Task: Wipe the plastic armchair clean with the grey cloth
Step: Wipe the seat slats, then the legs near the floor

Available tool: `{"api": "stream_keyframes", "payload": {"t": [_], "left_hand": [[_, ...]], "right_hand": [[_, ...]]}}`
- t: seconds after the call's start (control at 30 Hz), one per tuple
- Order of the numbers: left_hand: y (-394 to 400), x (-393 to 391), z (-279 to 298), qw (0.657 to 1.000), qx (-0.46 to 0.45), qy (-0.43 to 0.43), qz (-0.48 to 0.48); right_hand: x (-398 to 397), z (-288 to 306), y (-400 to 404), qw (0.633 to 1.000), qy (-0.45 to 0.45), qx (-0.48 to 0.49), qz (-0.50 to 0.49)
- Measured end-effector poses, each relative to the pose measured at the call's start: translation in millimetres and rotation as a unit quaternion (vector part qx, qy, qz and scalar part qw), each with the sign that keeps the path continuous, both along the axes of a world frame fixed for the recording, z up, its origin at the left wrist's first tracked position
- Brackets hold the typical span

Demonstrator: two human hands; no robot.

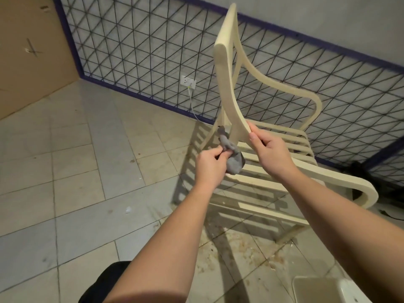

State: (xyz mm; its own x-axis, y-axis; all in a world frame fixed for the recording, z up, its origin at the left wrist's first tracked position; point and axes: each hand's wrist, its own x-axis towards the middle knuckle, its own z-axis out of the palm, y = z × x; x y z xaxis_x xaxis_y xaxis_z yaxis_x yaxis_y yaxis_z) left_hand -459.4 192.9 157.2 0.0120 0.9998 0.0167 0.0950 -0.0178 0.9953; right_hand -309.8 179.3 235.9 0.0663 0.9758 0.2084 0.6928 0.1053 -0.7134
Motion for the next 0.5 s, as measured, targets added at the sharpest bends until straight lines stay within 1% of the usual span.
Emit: {"api": "stream_keyframes", "payload": {"t": [0.07,0.13,0.2,0.27,0.3,0.37,0.43,0.5], "left_hand": [[-2,-10,-32,0.993,-0.058,0.091,-0.038],[-8,-17,-66,0.980,-0.109,0.154,-0.068],[-18,-20,-97,0.967,-0.157,0.187,-0.073],[-32,-20,-133,0.953,-0.211,0.203,-0.072],[-41,-20,-150,0.946,-0.239,0.206,-0.075],[-59,-19,-179,0.934,-0.293,0.194,-0.061],[-72,-21,-197,0.935,-0.329,0.134,-0.010],[-73,-19,-198,0.937,-0.338,0.056,0.068]], "right_hand": [[-1,-3,-6,0.999,-0.007,0.034,0.004],[-1,-19,-21,0.991,-0.042,0.127,-0.006],[0,-48,-42,0.976,-0.063,0.208,-0.025],[5,-80,-59,0.974,-0.067,0.214,-0.035],[8,-95,-64,0.976,-0.082,0.201,-0.033],[16,-126,-67,0.981,-0.129,0.141,-0.017],[22,-152,-62,0.985,-0.171,0.029,0.002],[29,-178,-56,0.973,-0.200,-0.115,0.018]]}}
